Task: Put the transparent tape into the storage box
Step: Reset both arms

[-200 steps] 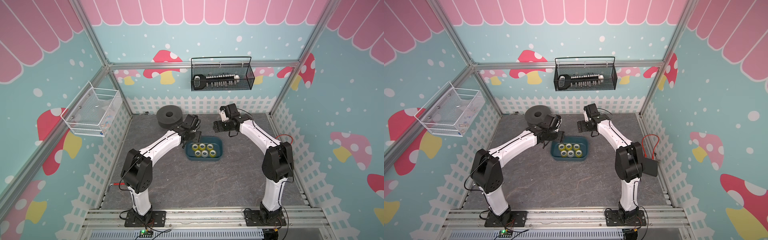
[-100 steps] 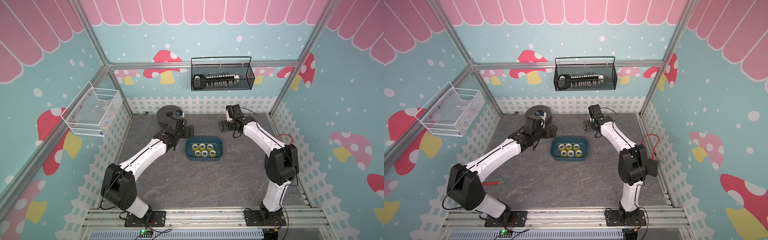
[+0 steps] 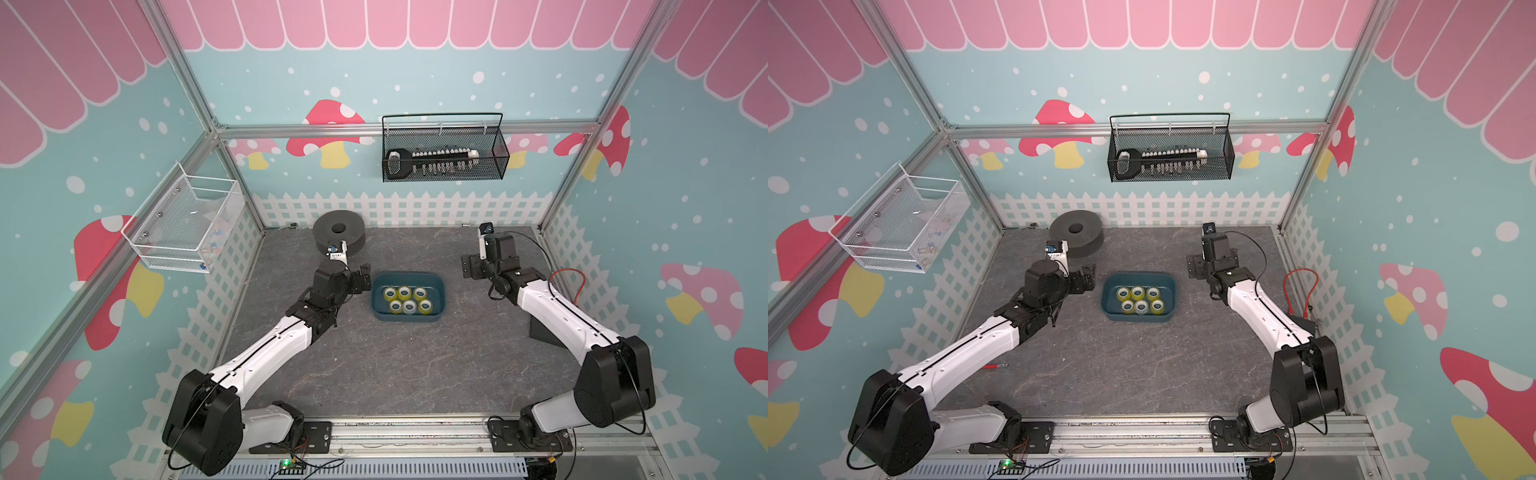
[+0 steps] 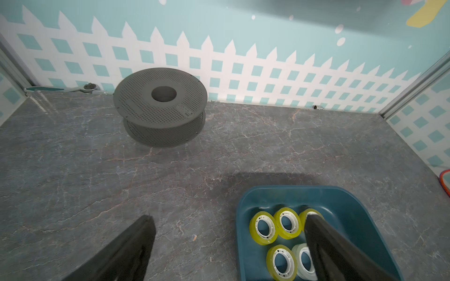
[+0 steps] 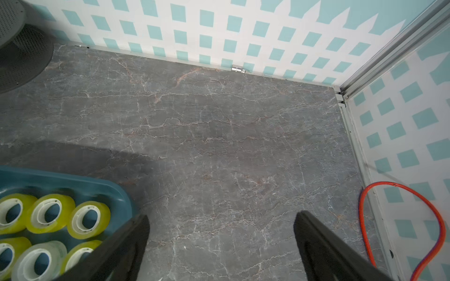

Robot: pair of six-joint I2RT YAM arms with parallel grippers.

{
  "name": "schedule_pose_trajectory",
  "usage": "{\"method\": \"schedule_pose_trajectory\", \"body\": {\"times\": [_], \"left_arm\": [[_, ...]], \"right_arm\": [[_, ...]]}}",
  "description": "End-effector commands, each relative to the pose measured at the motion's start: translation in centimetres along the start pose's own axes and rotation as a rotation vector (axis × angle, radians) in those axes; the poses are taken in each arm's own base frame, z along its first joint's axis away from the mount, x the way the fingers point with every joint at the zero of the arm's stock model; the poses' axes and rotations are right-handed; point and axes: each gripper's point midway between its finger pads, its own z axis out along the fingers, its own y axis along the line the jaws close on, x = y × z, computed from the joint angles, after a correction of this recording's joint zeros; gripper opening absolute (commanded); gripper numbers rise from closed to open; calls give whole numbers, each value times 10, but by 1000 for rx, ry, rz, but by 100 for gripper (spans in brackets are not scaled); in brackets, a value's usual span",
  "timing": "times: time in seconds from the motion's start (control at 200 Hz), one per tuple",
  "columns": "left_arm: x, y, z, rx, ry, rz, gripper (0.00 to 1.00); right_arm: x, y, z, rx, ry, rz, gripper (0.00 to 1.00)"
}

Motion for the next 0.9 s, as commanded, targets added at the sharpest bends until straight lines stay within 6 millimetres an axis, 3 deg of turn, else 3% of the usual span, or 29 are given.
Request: {"method": "schedule_pose_trajectory", "body": {"times": [0.0, 0.185, 0.345, 0.545, 0.716, 0.891], "left_arm": [[-7, 13, -8, -4, -61, -19, 99], [13, 42, -15, -63, -93, -15, 99], [26, 68, -18, -120, -137, 29, 99], [29, 107, -25, -186, -235, 48, 99], [39, 129, -19, -212, -252, 43, 99], [48, 128, -7, -163, -267, 52, 99]], "right_arm": [[-17, -19, -14, 28, -130, 29, 99], [17, -68, -25, 219, -180, 154, 99], [48, -80, -18, 256, -254, 122, 99], [91, -87, 8, 258, -283, 88, 99], [101, -93, 19, 245, -300, 94, 99], [96, -98, 17, 234, -375, 104, 99]]}}
